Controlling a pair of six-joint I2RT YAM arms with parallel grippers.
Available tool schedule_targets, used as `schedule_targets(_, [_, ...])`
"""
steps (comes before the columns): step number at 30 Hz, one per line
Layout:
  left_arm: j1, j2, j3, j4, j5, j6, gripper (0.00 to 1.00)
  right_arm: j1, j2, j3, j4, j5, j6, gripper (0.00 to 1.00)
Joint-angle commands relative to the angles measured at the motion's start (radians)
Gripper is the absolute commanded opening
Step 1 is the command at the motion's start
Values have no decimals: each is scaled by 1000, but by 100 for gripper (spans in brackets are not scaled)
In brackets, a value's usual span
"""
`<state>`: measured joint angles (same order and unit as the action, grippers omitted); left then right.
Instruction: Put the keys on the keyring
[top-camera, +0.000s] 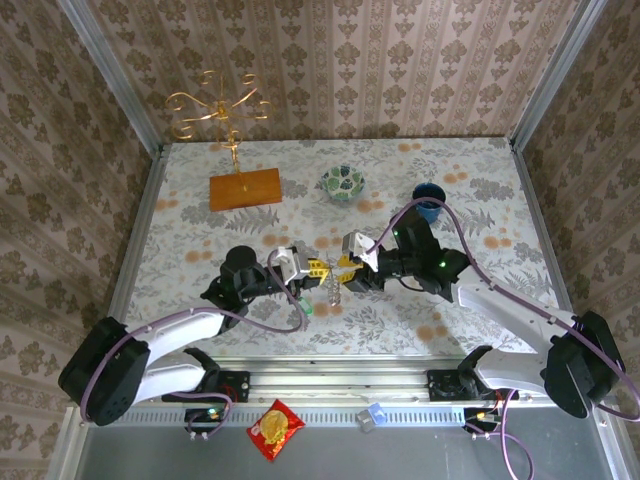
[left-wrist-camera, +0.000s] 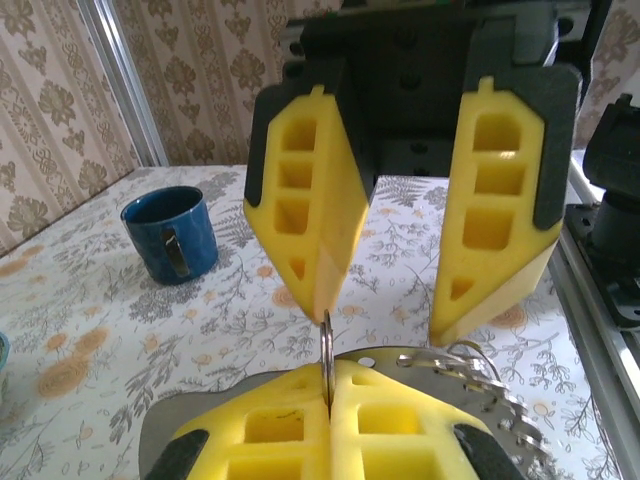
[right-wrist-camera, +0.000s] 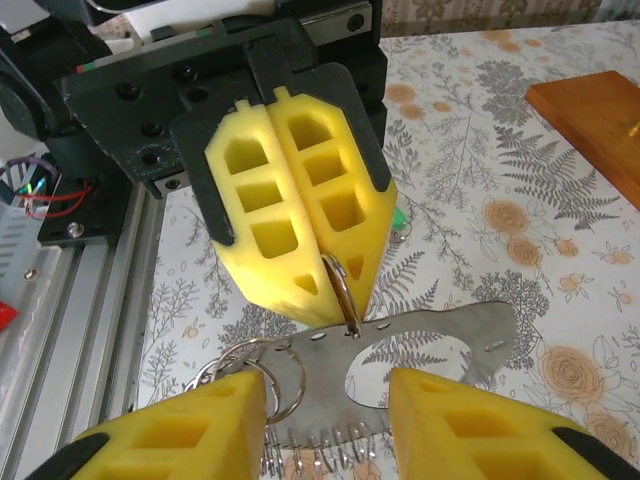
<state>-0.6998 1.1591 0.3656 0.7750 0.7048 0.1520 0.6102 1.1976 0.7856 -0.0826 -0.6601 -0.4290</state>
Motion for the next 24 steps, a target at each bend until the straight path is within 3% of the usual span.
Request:
schedule_targets(1, [-5, 3, -7, 107, 47, -41, 0, -4, 5, -8, 120, -32, 59, 36])
schedule_targets(14, [-3, 5, -7, 114, 95, -43, 0, -10, -28, -11, 121, -5, 53, 32])
schedule_targets(24, [0, 1, -1, 120, 121, -55, 0, -8, 25, 39, 86, -132, 59, 27])
